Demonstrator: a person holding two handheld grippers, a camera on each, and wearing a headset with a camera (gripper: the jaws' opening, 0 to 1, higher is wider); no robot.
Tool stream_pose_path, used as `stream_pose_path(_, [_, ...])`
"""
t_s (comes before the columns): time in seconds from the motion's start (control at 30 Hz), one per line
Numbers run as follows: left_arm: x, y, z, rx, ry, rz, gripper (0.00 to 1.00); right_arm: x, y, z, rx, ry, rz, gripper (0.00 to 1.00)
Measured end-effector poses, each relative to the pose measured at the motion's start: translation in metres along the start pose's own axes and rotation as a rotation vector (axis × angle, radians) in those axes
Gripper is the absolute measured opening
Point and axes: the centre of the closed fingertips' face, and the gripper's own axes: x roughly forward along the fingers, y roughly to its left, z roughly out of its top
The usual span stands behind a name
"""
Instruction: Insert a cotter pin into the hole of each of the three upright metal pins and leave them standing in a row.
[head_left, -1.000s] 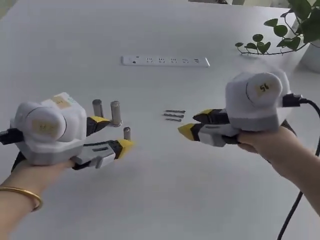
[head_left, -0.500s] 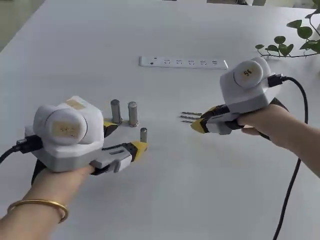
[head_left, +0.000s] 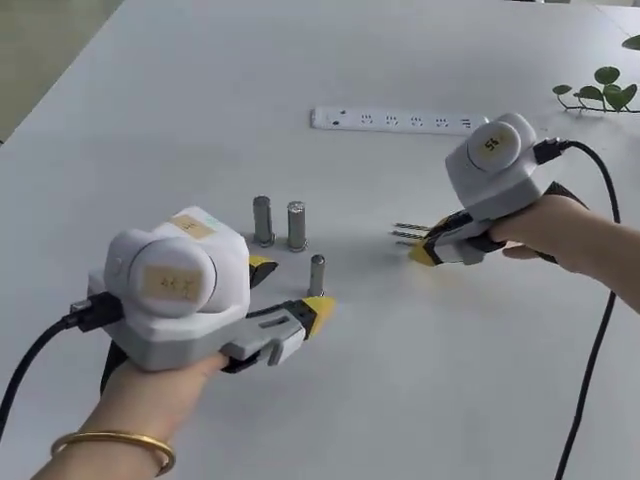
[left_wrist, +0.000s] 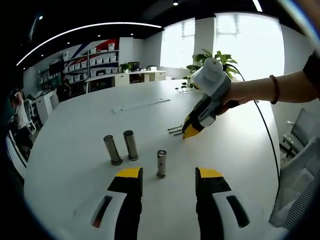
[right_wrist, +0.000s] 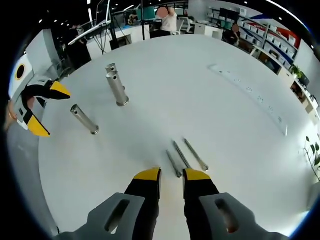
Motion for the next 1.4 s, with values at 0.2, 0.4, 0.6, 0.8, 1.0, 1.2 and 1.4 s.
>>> stream_pose_path(0.2, [-0.002,-0.004,0.003,0.029,-0.007,-0.004,0.38,-0.002,0.0,-0.002,-0.042,0.071,0.028,0.08])
stream_pose_path(0.4, [-0.005,-0.005,0.006,0.042,-0.013,-0.003,0.38,-0.002,0.0,-0.001,-0.109,0.126,0.022,0.01])
stream_pose_path(0.6, [-0.007,-0.006,-0.003,0.054,0.025,-0.015,0.38,-0.002,0.004,0.0,-0.193,0.155,0.024,0.0])
stream_pose_path(0.8, [-0.01,-0.007,-0.007,0.063,0.043,-0.022,0.38,-0.001,0.001,0.001,-0.241,0.18,0.041,0.0])
stream_pose_path(1.0, [-0.013,-0.006,-0.005,0.07,0.044,-0.025,0.38,-0.001,0.003,0.002,-0.275,0.175,0.037,0.0])
stream_pose_path(1.2, [-0.017,-0.003,-0.003,0.063,0.044,-0.018,0.37,-0.004,0.009,0.006,-0.305,0.172,0.035,0.0])
stream_pose_path(1.4, [-0.021,-0.001,0.004,0.079,0.037,-0.013,0.38,-0.011,0.023,0.014,-0.323,0.126,0.032,0.0])
